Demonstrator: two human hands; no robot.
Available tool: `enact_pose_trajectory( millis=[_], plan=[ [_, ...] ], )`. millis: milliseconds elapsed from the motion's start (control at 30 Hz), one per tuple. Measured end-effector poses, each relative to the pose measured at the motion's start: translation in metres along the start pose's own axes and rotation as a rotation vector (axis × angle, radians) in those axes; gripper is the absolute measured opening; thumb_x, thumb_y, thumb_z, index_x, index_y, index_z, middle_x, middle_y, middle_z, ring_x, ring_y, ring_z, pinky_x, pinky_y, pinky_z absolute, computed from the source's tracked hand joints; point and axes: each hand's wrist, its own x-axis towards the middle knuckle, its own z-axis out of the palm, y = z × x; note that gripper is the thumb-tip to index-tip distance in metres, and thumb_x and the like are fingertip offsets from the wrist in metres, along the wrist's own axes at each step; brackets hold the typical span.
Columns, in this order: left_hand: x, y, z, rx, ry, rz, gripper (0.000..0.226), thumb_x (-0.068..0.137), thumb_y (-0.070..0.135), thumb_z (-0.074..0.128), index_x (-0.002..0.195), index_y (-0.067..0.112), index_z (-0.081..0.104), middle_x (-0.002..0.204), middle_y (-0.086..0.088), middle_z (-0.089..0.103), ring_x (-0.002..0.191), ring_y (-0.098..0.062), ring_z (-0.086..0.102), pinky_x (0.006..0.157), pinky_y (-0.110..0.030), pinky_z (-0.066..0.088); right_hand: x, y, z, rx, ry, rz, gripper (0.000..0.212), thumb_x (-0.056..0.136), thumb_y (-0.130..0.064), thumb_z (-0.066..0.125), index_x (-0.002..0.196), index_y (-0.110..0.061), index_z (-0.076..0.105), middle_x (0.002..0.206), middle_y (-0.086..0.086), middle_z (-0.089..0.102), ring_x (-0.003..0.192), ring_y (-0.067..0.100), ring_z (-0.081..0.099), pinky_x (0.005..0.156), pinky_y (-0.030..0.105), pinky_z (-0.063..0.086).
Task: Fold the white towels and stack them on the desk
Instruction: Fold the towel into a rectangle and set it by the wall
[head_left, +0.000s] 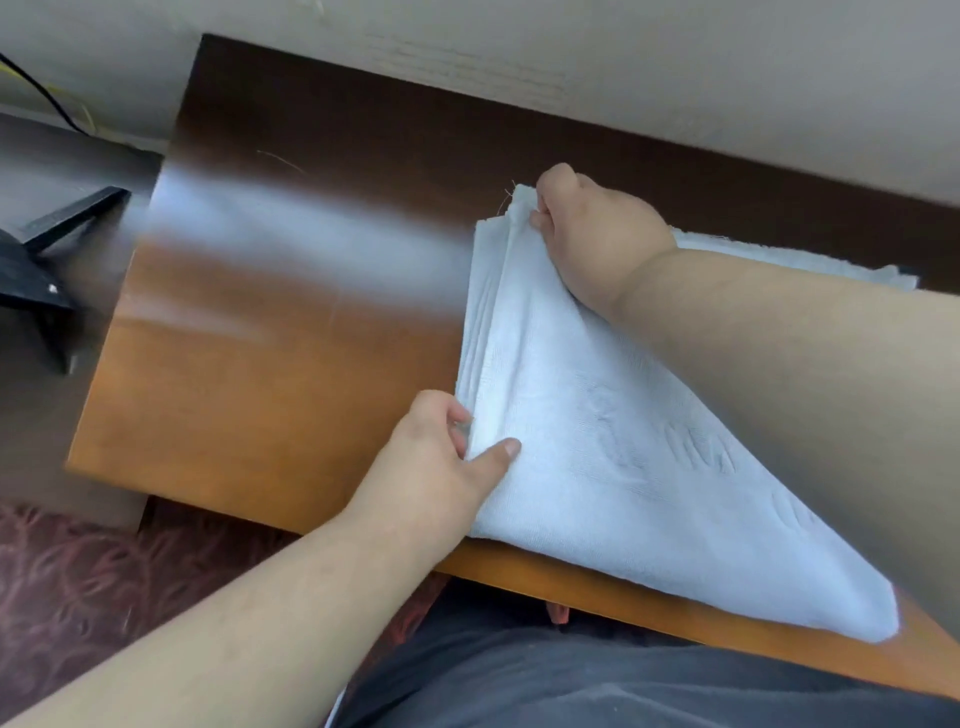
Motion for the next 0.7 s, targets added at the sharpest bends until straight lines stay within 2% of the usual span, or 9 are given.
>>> enact_pose_trajectory(
  millis=[67, 133, 200, 267, 367, 433, 500, 567, 700],
  plan=[
    [-0.003, -0.006, -0.002, 0.052, 0.014, -0.004, 0.038, 0.077, 0.064, 0.064, 0.098, 0.036, 0.049, 0.079, 0.012, 0.055, 0.063, -0.002, 0.053, 0.048, -0.013, 0.035, 0.002, 0.000, -0.003, -0.006, -0.030, 0.005, 0.026, 0.107, -0.033, 0.035, 0.105, -0.009, 0.045, 0.088, 0.007, 0.052, 0.066, 0.032, 0.052, 0.056, 0.038, 0.037],
    [-0.009, -0.009, -0.004, 0.047, -0.012, 0.073, 0.033, 0.079, 0.068, 0.055, 0.086, 0.036, 0.054, 0.070, 0.015, 0.053, 0.059, -0.002, 0.050, 0.050, -0.015, 0.036, 0.003, 0.000, -0.005, -0.001, -0.039, 0.006, 0.025, 0.107, -0.033, 0.035, 0.103, -0.010, 0.044, 0.089, 0.007, 0.053, 0.067, 0.032, 0.053, 0.057, 0.038, 0.037],
    [-0.017, -0.014, -0.005, 0.005, -0.015, 0.152, 0.036, 0.078, 0.075, 0.044, 0.089, 0.042, 0.056, 0.077, 0.021, 0.055, 0.075, 0.001, 0.053, 0.060, -0.015, 0.039, 0.003, 0.000, -0.005, 0.005, -0.039, 0.004, 0.023, 0.107, -0.034, 0.034, 0.101, -0.013, 0.041, 0.088, 0.006, 0.053, 0.067, 0.031, 0.052, 0.058, 0.038, 0.037],
    [-0.024, -0.019, -0.002, 0.093, -0.018, 0.167, 0.041, 0.079, 0.078, 0.035, 0.095, 0.045, 0.053, 0.091, 0.018, 0.055, 0.096, -0.005, 0.048, 0.070, -0.023, 0.040, 0.003, 0.001, -0.005, 0.010, -0.041, 0.001, 0.021, 0.107, -0.034, 0.034, 0.098, -0.015, 0.037, 0.088, 0.006, 0.052, 0.066, 0.030, 0.051, 0.058, 0.038, 0.036],
    [-0.029, -0.022, 0.004, 0.198, 0.044, 0.183, 0.045, 0.083, 0.068, 0.036, 0.072, 0.026, 0.047, 0.077, 0.010, 0.047, 0.089, -0.007, 0.040, 0.067, -0.027, 0.033, 0.005, 0.003, -0.006, 0.002, -0.050, -0.053, 0.022, 0.106, -0.035, 0.034, 0.097, -0.016, 0.034, 0.087, 0.006, 0.051, 0.062, 0.028, 0.048, 0.055, 0.036, 0.032],
    [-0.026, -0.023, 0.004, 0.301, 0.084, 0.241, 0.054, 0.087, 0.065, 0.032, 0.057, 0.019, 0.036, 0.067, 0.009, 0.043, 0.082, -0.008, 0.038, 0.072, -0.032, 0.028, 0.009, 0.004, -0.007, -0.011, -0.054, -0.075, 0.022, 0.106, -0.037, 0.034, 0.096, -0.017, 0.034, 0.086, 0.005, 0.051, 0.058, 0.023, 0.045, 0.052, 0.035, 0.029],
    [-0.020, -0.029, 0.003, 0.399, 0.086, 0.174, 0.062, 0.086, 0.069, 0.022, 0.053, 0.020, 0.040, 0.075, 0.014, 0.045, 0.086, -0.010, 0.036, 0.080, -0.033, 0.025, 0.012, 0.004, -0.007, -0.031, -0.051, -0.080, 0.023, 0.106, -0.039, 0.034, 0.096, -0.017, 0.035, 0.085, 0.004, 0.050, 0.057, 0.022, 0.045, 0.054, 0.035, 0.032],
    [-0.014, -0.036, 0.005, 0.454, 0.103, 0.067, 0.066, 0.084, 0.072, 0.016, 0.053, 0.023, 0.046, 0.085, 0.018, 0.042, 0.090, -0.012, 0.034, 0.081, -0.032, 0.023, 0.014, 0.004, -0.004, -0.042, -0.044, -0.076, 0.024, 0.105, -0.041, 0.034, 0.097, -0.018, 0.035, 0.086, 0.003, 0.050, 0.062, 0.028, 0.048, 0.058, 0.037, 0.035],
    [-0.014, -0.044, 0.013, 0.535, 0.198, -0.043, 0.067, 0.086, 0.071, 0.014, 0.050, 0.026, 0.047, 0.082, 0.016, 0.039, 0.086, -0.015, 0.036, 0.077, -0.032, 0.024, 0.017, 0.003, -0.004, -0.080, -0.045, -0.084, 0.029, 0.103, -0.047, 0.036, 0.096, -0.019, 0.036, 0.079, 0.000, 0.047, 0.067, 0.031, 0.049, 0.058, 0.037, 0.034]
  ],
)
